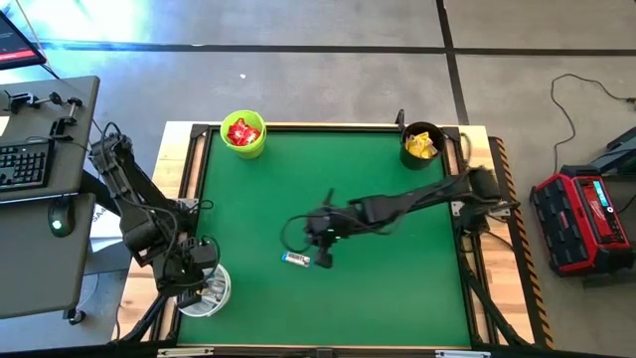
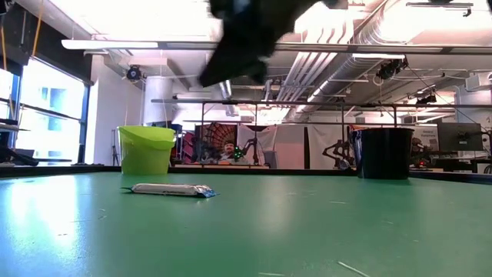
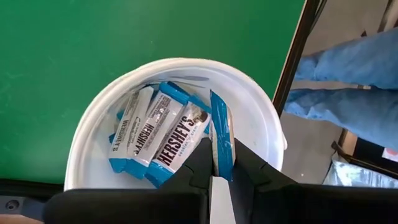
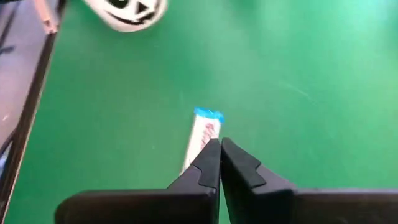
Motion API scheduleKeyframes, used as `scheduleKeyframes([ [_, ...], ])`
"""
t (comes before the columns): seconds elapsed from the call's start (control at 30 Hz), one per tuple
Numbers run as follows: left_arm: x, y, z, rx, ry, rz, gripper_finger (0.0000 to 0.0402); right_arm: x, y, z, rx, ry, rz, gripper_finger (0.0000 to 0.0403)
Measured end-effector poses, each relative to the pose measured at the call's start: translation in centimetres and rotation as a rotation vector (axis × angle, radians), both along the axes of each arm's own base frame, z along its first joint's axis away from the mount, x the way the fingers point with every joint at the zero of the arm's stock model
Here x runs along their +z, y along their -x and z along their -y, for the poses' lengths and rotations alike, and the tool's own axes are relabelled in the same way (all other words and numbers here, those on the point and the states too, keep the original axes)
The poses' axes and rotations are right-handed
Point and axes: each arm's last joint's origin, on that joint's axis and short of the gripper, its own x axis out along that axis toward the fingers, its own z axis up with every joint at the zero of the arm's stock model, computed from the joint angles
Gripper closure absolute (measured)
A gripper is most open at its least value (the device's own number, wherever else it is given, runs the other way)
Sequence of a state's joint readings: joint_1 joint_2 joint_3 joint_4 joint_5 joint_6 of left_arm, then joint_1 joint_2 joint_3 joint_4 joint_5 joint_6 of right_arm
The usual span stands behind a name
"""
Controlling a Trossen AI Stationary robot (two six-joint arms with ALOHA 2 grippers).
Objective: Sort candy by brand, put in halloween buckets
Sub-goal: Put the white chocolate into the white bucket
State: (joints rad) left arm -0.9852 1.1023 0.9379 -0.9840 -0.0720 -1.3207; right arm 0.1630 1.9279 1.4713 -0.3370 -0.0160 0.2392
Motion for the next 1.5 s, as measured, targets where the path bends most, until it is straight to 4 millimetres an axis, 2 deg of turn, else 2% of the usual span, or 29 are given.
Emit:
scheduleKeyframes([
  [0.2, -0.6, -0.1, -0.1, -0.005, -0.034, -0.006, 0.0387, 0.8, 5.8, 0.0, -0.162, 0.018, 0.014, 0.0403],
  [0.4, -2.3, -0.2, 0.1, -0.009, -0.088, -0.047, 0.0387, 0.7, 8.8, -0.3, -0.241, 0.035, 0.025, 0.0403],
  [0.57, -4.0, -0.1, 0.5, -0.043, -0.040, -0.122, 0.0387, 0.7, 9.2, -0.7, -0.232, 0.032, 0.035, 0.0403],
  [0.77, -4.8, -0.1, 0.6, -0.017, 0.000, -0.161, 0.0382, 0.8, 9.1, -1.1, -0.206, 0.041, 0.053, 0.0403],
  [0.97, -4.5, -0.1, 0.6, -0.038, 0.097, -0.260, 0.0322, 0.8, 9.2, -1.4, -0.156, 0.082, 0.057, 0.0403],
  [1.23, -1.5, -0.6, -0.1, 0.005, 0.203, -0.200, 0.0242, 0.8, 9.2, -1.5, -0.125, 0.093, 0.053, 0.0403],
  [1.4, 1.4, -1.0, -1.5, 0.039, 0.296, -0.100, 0.0230, 0.8, 9.2, -1.6, -0.099, 0.094, 0.054, 0.0403],
  [1.5, 2.4, -1.0, -3.0, 0.106, 0.327, -0.037, 0.0230, 0.8, 9.2, -1.7, -0.080, 0.108, 0.057, 0.0403],
])
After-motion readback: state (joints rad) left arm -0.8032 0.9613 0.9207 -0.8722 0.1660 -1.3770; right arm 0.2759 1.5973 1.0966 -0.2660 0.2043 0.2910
